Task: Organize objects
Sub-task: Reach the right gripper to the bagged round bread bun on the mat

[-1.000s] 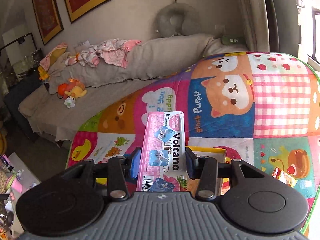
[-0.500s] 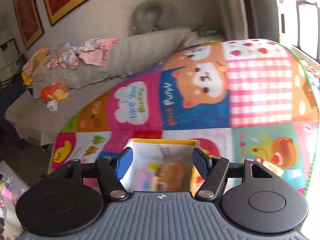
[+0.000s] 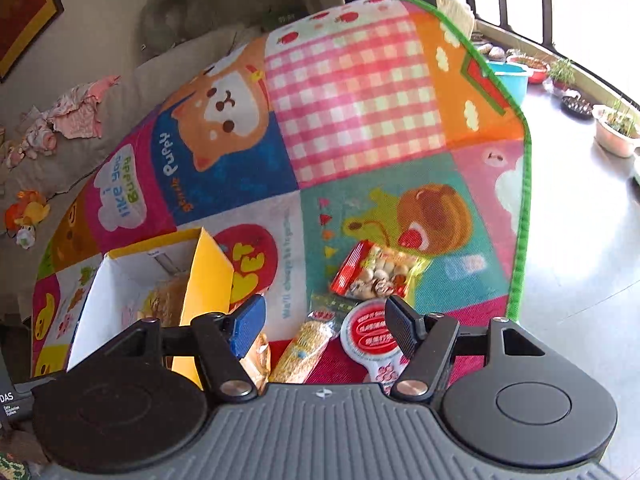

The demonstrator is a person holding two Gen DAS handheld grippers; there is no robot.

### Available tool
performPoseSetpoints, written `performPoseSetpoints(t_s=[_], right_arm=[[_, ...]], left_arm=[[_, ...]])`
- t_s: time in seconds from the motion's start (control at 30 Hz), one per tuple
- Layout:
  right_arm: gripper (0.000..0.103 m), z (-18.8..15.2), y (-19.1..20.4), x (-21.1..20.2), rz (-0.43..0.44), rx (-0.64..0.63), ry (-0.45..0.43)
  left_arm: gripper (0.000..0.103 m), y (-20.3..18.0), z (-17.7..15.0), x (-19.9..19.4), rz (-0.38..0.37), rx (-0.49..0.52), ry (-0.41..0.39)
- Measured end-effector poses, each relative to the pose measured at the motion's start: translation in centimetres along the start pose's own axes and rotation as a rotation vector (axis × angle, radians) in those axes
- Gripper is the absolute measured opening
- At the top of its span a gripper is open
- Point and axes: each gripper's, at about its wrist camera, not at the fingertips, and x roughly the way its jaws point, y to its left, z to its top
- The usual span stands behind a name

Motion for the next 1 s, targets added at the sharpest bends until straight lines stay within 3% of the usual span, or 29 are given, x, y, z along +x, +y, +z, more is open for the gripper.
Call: performPoseSetpoints(t_s=[0.07, 0.13, 0.5, 0.57, 0.87, 1.0], right_arm=[[0.061, -0.8, 0.5, 1.1, 0.054, -0.010, 0.045], [0.038, -1.5, 1.4, 2.3, 0.098, -0.012, 0.087], [0.039, -1.7, 3.6, 7.9, 0.177, 0.024, 0.142], [0.035, -2.1, 3.7, 8.0, 0.167, 0.011, 0.160], [0.031, -5.7, 0.0, 2.4, 0.164, -0.047, 0.207], [0.038, -7.1, -1.0, -0.3, 0.029, -0.138, 0.152]], left_arm=[[0.015, -0.1, 0.0, 0.0, 0.002, 0.004, -0.001], [0.015, 0.0, 0.0, 0.0, 0.001, 0.005, -0.001], [0.015, 0.1, 0.0, 0.0, -0.003, -0.003, -0.001], [0.015, 0.2, 0.0, 0.0, -0.004, -0.004, -0.001], [0.015, 0.0, 0.0, 0.1, 0.002, -0.009, -0.003], [0.015, 0.0, 0.0, 0.1, 0.002, -0.011, -0.004]])
